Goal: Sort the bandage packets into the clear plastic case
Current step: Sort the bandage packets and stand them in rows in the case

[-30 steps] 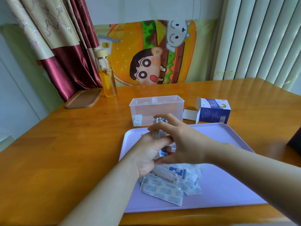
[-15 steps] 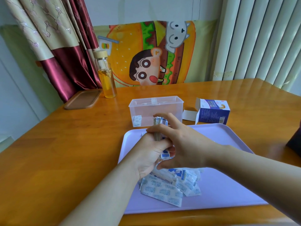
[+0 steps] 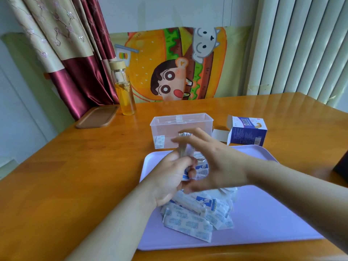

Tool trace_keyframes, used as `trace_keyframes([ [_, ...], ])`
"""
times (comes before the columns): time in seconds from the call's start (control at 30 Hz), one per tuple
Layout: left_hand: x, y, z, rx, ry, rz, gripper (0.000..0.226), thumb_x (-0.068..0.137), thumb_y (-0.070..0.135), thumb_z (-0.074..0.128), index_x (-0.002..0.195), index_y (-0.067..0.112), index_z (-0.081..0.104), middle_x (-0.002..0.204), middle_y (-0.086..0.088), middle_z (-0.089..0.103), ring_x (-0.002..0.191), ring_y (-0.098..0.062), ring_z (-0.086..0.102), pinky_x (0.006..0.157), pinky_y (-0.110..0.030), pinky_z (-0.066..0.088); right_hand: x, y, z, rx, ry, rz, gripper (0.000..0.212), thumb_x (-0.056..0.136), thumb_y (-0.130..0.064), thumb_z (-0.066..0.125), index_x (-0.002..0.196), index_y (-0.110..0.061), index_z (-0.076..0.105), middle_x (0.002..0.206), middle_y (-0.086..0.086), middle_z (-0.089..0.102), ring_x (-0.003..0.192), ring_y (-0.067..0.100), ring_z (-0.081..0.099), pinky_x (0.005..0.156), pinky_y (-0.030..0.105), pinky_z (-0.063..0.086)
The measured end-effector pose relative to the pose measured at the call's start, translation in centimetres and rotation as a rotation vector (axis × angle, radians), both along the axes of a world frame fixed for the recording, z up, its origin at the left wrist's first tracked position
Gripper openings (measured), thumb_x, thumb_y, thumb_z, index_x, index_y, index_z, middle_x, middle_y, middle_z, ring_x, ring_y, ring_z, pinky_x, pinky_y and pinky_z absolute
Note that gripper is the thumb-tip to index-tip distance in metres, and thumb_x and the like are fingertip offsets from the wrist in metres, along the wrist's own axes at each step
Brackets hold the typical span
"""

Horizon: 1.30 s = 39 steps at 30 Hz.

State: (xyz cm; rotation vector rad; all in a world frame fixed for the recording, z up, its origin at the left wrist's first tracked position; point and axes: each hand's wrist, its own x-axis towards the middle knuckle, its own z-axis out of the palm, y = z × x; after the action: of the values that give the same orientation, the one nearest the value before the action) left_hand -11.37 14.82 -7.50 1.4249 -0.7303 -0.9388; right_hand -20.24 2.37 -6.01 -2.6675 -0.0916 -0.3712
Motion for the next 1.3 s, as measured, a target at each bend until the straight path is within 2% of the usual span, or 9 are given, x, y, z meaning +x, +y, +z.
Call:
trace_keyframes([
  [0.13,1.6,0.0,0.0,-0.01,0.074,-0.036,0.012,0.095,0.005,0.046,0.088,0.014,0.049,0.057,0.006,0.041,0.047,-0.007,0.035,0.045,-0.018,0.033,0.2,-1.4,2.2,0.488,0.059,-0.08,0.061,0.09,-0.028,0.058,0.143,-0.032,0.029,0.128,-0.013,0.053,0.101,0.002,0.059,0.091,0.027,0.049],
  [0.33,2.8,-0.4,0.9,0.009,0.022,-0.206,0.013,0.097,0.012,0.047,0.09,0.017,0.056,0.057,0.009,0.037,0.051,-0.005,0.031,0.046,-0.015,0.027,1.8,-1.9,3.6,0.439,0.058,-0.069,0.022,0.09,-0.01,0.06,0.111,-0.015,0.065,0.078,-0.003,0.067,0.065,0.006,0.061,0.063,0.017,0.048],
  [0.47,4.1,-1.0,1.5,0.04,-0.249,-0.107,0.015,0.094,0.026,0.052,0.104,0.019,0.059,0.072,0.004,0.052,0.057,-0.004,0.051,0.054,-0.019,0.044,3.4,-2.3,4.3,0.372,-0.053,-0.11,0.01,0.087,-0.01,0.064,0.094,-0.016,0.068,0.073,-0.001,0.068,0.059,0.005,0.059,0.058,0.019,0.049],
  [0.6,5.4,-1.8,2.1,-0.038,-0.5,-0.003,0.01,0.097,0.025,0.048,0.098,0.019,0.056,0.071,0.002,0.053,0.056,-0.002,0.056,0.056,-0.022,0.049,5.2,-2.6,4.8,0.341,-0.163,-0.131,0.009,0.086,-0.01,0.066,0.088,-0.019,0.065,0.074,0.002,0.068,0.06,0.008,0.058,0.062,0.025,0.052],
  [0.7,6.6,-2.6,2.7,-0.133,-0.619,0.062,0.011,0.097,0.025,0.049,0.087,0.022,0.055,0.056,0.005,0.047,0.05,-0.008,0.047,0.05,-0.023,0.044,6.5,-3.0,5.2,0.632,-0.206,-0.112,0.014,0.083,-0.006,0.067,0.093,-0.016,0.065,0.079,0.004,0.069,0.065,0.008,0.059,0.062,0.017,0.05],
  [0.87,8.9,-4.2,2.8,-0.218,-0.609,0.12,0.005,0.094,0.024,0.054,0.096,0.028,0.053,0.05,0.01,0.047,0.045,-0.005,0.044,0.045,-0.023,0.038,8.4,-4.0,5.0,1.031,-0.095,-0.045,0.019,0.08,0.005,0.062,0.096,-0.006,0.066,0.089,0.014,0.069,0.08,0.019,0.064,0.078,0.026,0.054],
  [1.03,10.3,-5.0,2.5,-0.251,-0.572,0.055,0.023,0.09,0.022,0.061,0.104,0.036,0.051,0.062,0.007,0.051,0.048,-0.007,0.046,0.044,-0.023,0.038,9.5,-5.0,4.5,1.059,0.069,-0.03,0.025,0.07,-0.009,0.066,0.093,0.001,0.067,0.094,0.02,0.065,0.092,0.032,0.057,0.099,0.043,0.044],
  [1.17,11.6,-6.1,2.5,-0.272,-0.584,0.028,0.035,0.079,0.029,0.065,0.11,0.036,0.05,0.071,0.0,0.053,0.048,-0.008,0.047,0.043,-0.023,0.038,10.6,-4.9,4.5,1.075,0.095,0.07,0.016,0.082,0.0,0.059,0.093,0.009,0.066,0.09,0.025,0.069,0.084,0.046,0.062,0.076,0.036,0.058],
  [1.3,12.7,-6.4,2.9,-0.282,-0.597,0.1,0.047,0.076,0.036,0.07,0.118,0.039,0.049,0.085,0.015,0.064,0.067,-0.004,0.061,0.055,-0.021,0.049,12.2,-5.3,4.5,0.97,-0.07,-0.066,0.011,0.087,-0.002,0.059,0.094,-0.001,0.068,0.093,0.02,0.071,0.083,0.035,0.065,0.074,0.032,0.058],
])
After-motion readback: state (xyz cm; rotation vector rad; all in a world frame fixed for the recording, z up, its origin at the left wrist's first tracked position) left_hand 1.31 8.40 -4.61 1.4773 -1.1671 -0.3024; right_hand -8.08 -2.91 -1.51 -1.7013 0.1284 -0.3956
